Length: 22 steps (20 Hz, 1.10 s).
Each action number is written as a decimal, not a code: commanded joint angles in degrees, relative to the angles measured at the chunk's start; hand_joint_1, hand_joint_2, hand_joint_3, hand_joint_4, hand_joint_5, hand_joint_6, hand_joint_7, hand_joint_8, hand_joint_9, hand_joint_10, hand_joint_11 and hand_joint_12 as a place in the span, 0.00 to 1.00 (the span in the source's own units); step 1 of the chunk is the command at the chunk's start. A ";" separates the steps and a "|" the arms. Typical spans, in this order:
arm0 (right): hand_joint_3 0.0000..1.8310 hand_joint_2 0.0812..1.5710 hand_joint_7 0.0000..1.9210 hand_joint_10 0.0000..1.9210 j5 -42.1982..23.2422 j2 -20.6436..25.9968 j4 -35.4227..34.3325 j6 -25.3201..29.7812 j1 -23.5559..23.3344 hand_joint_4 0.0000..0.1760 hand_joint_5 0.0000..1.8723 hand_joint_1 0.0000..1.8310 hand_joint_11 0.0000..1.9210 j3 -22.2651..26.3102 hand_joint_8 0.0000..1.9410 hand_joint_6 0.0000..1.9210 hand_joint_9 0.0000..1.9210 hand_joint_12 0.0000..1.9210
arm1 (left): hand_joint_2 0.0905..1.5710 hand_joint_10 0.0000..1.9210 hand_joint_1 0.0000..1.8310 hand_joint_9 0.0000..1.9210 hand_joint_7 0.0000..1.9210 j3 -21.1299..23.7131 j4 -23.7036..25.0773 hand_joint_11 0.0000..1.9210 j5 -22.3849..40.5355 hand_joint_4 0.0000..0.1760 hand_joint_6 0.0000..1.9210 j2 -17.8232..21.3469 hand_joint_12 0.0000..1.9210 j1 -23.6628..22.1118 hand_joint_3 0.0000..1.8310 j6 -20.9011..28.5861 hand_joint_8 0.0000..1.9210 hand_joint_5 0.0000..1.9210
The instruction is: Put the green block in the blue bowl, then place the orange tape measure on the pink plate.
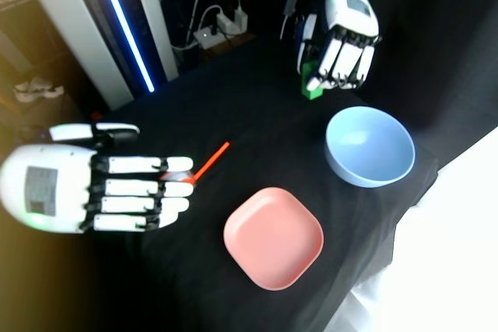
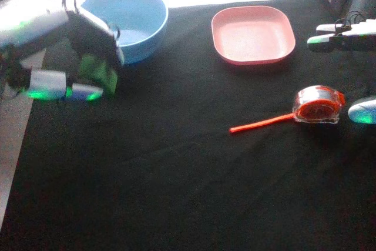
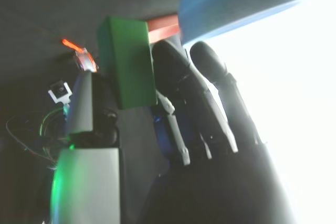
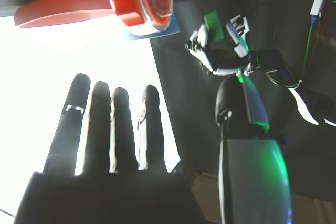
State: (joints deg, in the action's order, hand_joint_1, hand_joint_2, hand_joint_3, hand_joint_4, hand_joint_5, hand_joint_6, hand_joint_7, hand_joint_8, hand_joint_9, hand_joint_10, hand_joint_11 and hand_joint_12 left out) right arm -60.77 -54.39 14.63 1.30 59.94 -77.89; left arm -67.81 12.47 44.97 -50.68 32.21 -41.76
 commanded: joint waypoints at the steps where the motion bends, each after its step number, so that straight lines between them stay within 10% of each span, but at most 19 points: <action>1: 0.00 0.62 0.11 0.00 -6.03 -0.14 -2.68 0.52 -0.63 0.30 0.22 0.44 0.00 -0.34 0.00 0.00 0.11 0.38 | 0.66 0.46 0.70 0.51 0.54 -0.59 -1.82 0.32 7.40 0.00 0.20 0.23 0.76 -2.65 0.00 -1.67 0.57 0.63; 4: 0.00 0.62 0.12 0.00 -6.03 -0.50 -2.68 0.54 -0.64 0.31 0.22 0.43 0.00 -0.63 0.00 0.00 0.11 0.36 | 0.65 0.62 0.76 0.51 0.60 -3.55 -3.57 0.34 4.05 0.00 0.26 -2.13 0.67 -8.12 0.00 -4.69 0.37 0.60; 6: 0.00 0.62 0.12 0.00 -6.03 -0.81 -2.68 0.80 -0.65 0.31 0.22 0.43 0.00 -0.96 0.00 0.00 0.11 0.36 | 0.64 0.30 0.69 0.58 0.61 -6.42 -5.12 0.39 0.81 0.00 0.32 -4.17 0.65 -10.71 0.00 -5.56 0.40 0.59; 7: 0.00 0.62 0.12 0.00 -6.03 -0.84 -2.68 0.85 -0.65 0.31 0.22 0.44 0.00 -1.04 0.00 0.00 0.12 0.40 | 0.65 0.51 0.75 0.55 0.61 -8.31 -5.92 0.41 -1.23 0.00 0.35 -5.55 0.62 -11.89 0.00 -5.56 0.33 0.57; 8: 0.00 0.62 0.12 0.00 -6.03 -0.88 -2.68 0.85 -0.66 0.45 0.22 0.44 0.00 -1.11 0.00 0.00 0.12 0.39 | 0.65 0.53 0.76 0.55 0.61 -10.20 -6.62 0.43 -3.22 0.00 0.39 -7.00 0.59 -12.87 0.00 -5.56 0.31 0.55; 13: 0.00 0.61 0.13 0.00 -6.04 -1.76 -2.46 1.32 -0.69 0.34 0.23 0.48 0.00 -1.90 0.00 0.00 0.11 0.40 | 0.64 0.54 0.76 0.56 0.63 -20.25 -10.22 0.45 -14.10 0.00 0.27 -15.25 0.61 -13.89 0.00 -5.54 0.28 0.60; 15: 0.00 0.62 0.11 0.00 -6.04 -2.08 -2.18 1.68 -0.74 0.39 0.23 0.50 0.00 -2.37 0.00 0.00 0.10 0.35 | 0.67 0.28 0.68 0.57 0.57 -23.26 -10.43 0.43 -17.58 0.00 0.41 -17.90 0.61 -13.89 0.00 -5.54 0.46 0.55; 18: 0.00 0.62 0.11 0.00 -6.04 -2.18 -1.92 1.87 -0.85 0.37 0.23 0.49 0.00 -2.63 0.00 0.00 0.12 0.43 | 0.69 0.17 0.67 0.55 0.55 -25.36 -10.38 0.32 -19.90 0.00 0.49 -20.13 0.66 -13.89 0.00 -5.55 0.51 0.48; 20: 0.00 0.62 0.12 0.00 -6.04 -2.29 -1.82 1.87 -0.91 0.31 0.22 0.48 0.00 -2.70 0.00 0.00 0.13 0.45 | 0.63 0.11 0.55 0.48 0.48 -25.47 -10.21 0.22 -20.11 0.00 0.05 -20.42 0.70 -13.88 0.00 -5.56 0.10 0.44; 22: 0.00 0.62 0.12 0.00 -6.04 -2.34 -1.82 1.90 -0.91 0.33 0.22 0.49 0.00 -2.70 0.00 0.00 0.12 0.40 | 0.62 0.07 0.51 0.41 0.41 -24.97 -10.00 0.16 -19.47 0.09 0.00 -20.18 0.66 -13.73 0.00 -5.57 0.01 0.38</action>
State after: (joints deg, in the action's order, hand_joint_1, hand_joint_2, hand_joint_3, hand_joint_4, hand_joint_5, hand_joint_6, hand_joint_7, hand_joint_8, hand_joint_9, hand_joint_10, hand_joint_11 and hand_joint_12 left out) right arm -60.55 -56.69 15.68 2.68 59.77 -80.29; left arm -92.58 2.94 18.70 -71.24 18.98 -47.37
